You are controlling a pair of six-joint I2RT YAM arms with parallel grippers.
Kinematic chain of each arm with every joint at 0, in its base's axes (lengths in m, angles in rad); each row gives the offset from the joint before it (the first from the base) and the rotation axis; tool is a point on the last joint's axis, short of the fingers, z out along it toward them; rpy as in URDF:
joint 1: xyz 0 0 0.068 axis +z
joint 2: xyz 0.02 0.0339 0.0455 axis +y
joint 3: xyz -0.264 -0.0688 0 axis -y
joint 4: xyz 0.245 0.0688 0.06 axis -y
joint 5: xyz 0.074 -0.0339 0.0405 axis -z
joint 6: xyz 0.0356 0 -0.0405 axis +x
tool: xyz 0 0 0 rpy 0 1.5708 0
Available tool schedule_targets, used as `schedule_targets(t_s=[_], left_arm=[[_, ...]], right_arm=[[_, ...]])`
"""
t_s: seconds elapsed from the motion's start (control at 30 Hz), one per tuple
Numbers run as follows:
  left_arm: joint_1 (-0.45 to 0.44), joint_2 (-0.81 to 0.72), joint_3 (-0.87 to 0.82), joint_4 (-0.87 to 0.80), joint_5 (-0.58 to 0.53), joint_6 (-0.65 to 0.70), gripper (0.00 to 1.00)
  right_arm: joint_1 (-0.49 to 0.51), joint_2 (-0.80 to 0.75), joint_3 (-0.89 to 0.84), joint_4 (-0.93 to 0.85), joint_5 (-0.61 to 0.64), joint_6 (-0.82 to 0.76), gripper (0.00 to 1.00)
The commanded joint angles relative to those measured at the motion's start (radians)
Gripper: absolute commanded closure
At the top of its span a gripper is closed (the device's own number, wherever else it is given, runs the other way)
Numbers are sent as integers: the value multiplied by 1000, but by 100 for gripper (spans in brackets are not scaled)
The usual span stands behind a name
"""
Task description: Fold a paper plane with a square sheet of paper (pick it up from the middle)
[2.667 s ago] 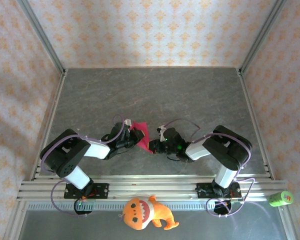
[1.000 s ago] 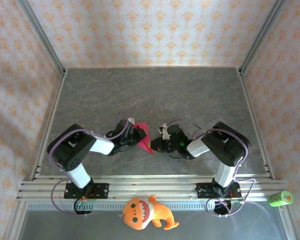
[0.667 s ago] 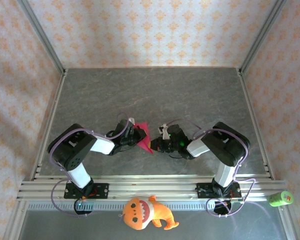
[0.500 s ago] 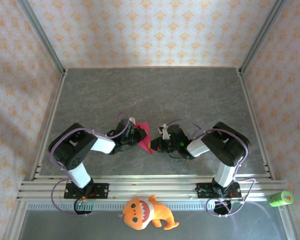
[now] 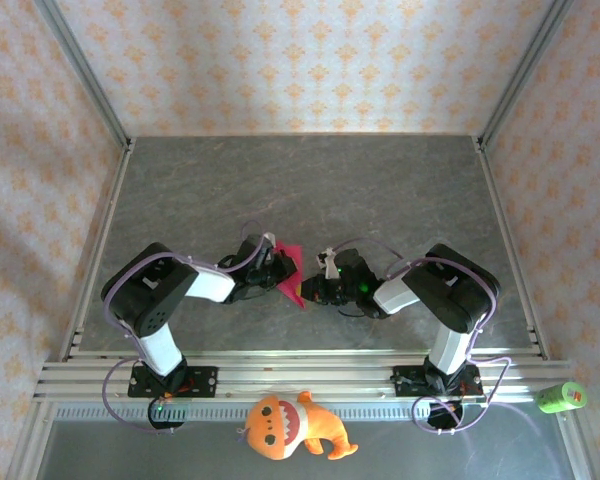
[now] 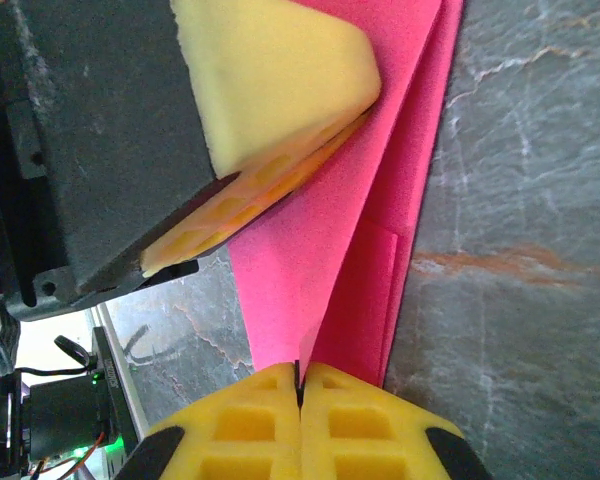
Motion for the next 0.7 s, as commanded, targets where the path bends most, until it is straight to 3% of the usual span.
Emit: schedule_targets(t_s=[0.0,0.4,0.57,0.67], left_arm=[[-2,43,17,-122,-38,54,100],[-2,53,-11,-129,-49,61,100],[-2,52,-16,-114,-46,54,100],[-2,53,-16,-110,-45,52,100]], right_arm=[[10,45,5,-110,28,-3,100],[10,-87,14,-187,10,9,84],[10,-104,3,-211,-7,22,84],[10,-98,-12,-204,-10,28,91]])
